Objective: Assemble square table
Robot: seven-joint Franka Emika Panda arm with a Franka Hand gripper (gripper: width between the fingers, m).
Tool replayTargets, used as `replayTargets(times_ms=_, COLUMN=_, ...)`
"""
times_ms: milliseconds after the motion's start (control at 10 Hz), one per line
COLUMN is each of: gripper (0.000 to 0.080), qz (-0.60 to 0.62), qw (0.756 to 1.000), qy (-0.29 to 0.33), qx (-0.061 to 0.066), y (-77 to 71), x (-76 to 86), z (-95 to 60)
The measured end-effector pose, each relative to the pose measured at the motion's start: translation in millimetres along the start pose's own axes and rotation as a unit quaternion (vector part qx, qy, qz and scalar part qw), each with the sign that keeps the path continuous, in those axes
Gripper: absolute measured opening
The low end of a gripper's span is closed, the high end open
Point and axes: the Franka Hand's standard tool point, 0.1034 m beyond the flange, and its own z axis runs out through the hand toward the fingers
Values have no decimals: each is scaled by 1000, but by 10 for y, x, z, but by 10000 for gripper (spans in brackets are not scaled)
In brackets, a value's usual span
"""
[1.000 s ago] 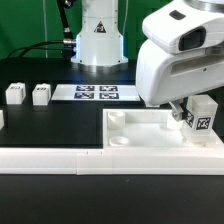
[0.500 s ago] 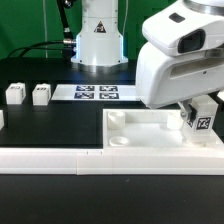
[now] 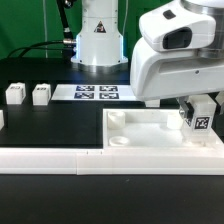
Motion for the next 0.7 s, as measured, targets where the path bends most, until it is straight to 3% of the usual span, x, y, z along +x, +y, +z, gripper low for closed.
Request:
replayTargets(times_ms=200, gripper=297, qz=139, qw=990, qy=39, qx=-2, y=-9, x=-12, z=16)
replayTargets(times_ms=300, gripper=297, qz=210, qw=976, qy=49, qx=7, y=-5, x=-42, z=25)
replayTargets(times_ms=500, gripper=297, qz=324, qw=944, qy=51, qx=41, y=48, x=-11, z=23)
replayTargets(times_ms=700, gripper=297, qz=381, qw=922, qy=51, qx=43, y=42, x=-5, z=23)
